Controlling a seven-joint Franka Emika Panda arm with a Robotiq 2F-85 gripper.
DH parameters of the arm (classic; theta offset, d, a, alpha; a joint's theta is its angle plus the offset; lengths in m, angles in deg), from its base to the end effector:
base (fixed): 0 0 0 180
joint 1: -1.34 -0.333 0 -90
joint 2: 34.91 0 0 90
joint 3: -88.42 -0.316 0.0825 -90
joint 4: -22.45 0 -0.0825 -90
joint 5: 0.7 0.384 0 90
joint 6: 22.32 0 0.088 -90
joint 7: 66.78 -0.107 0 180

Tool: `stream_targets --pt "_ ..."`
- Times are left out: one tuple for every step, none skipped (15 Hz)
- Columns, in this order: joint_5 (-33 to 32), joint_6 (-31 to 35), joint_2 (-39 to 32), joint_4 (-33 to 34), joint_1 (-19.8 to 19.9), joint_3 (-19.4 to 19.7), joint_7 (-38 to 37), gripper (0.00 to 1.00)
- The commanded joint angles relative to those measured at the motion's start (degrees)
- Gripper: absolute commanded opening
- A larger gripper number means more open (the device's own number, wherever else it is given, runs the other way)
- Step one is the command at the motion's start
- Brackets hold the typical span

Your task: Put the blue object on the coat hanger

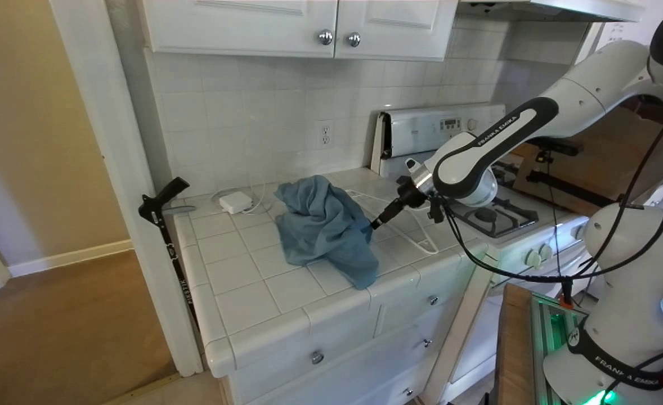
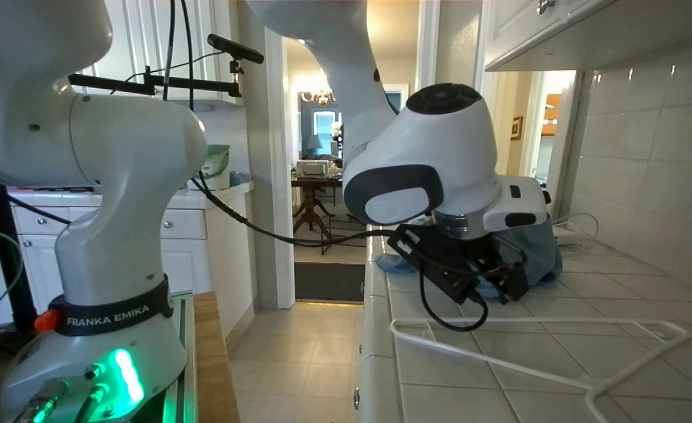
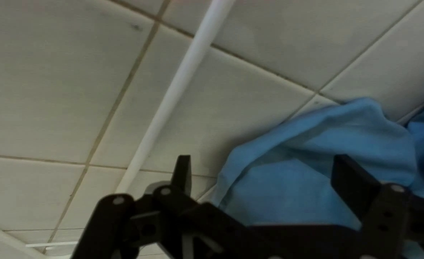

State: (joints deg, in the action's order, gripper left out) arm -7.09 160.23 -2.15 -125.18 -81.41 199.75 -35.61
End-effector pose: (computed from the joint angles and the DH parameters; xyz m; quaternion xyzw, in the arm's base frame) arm 0.4393 -0.1981 0.2401 -0.9486 0.0041 -0.2973 0.1083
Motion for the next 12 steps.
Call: stream_targets --pt "-3.4 0.2 2.7 1.3 -1.2 1.6 -2.1 1.00" --pt "-3.6 0.1 2.8 1.4 -1.3 1.8 -2.2 1.00" --pt "-3.7 0.1 2.7 1.4 -1.4 1.9 -2.3 1.00" --pt "-3.8 0.0 2.8 1.5 -1.6 2.1 -2.3 1.00" --pt "-3.9 -0.1 2.8 1.6 -1.8 2.2 -2.3 1.00" --pt "-4.0 -0.2 2.6 1.6 -2.1 2.5 -2.3 0.75" --pt "-4.0 -0.2 2.5 1.7 -2.4 2.7 -2.4 0.72" --pt "-4.2 -0.2 2.6 1.8 -2.7 3.0 -2.3 0.66" --pt "-4.2 -0.3 2.6 2.0 -3.0 3.3 -2.4 0.57" --pt "-4.1 -0.4 2.5 2.1 -3.5 3.7 -2.5 0.51" --pt "-4.2 -0.4 2.5 2.3 -3.8 4.0 -2.5 0.42" --pt "-4.2 -0.5 2.6 2.6 -4.2 4.3 -2.6 0.37"
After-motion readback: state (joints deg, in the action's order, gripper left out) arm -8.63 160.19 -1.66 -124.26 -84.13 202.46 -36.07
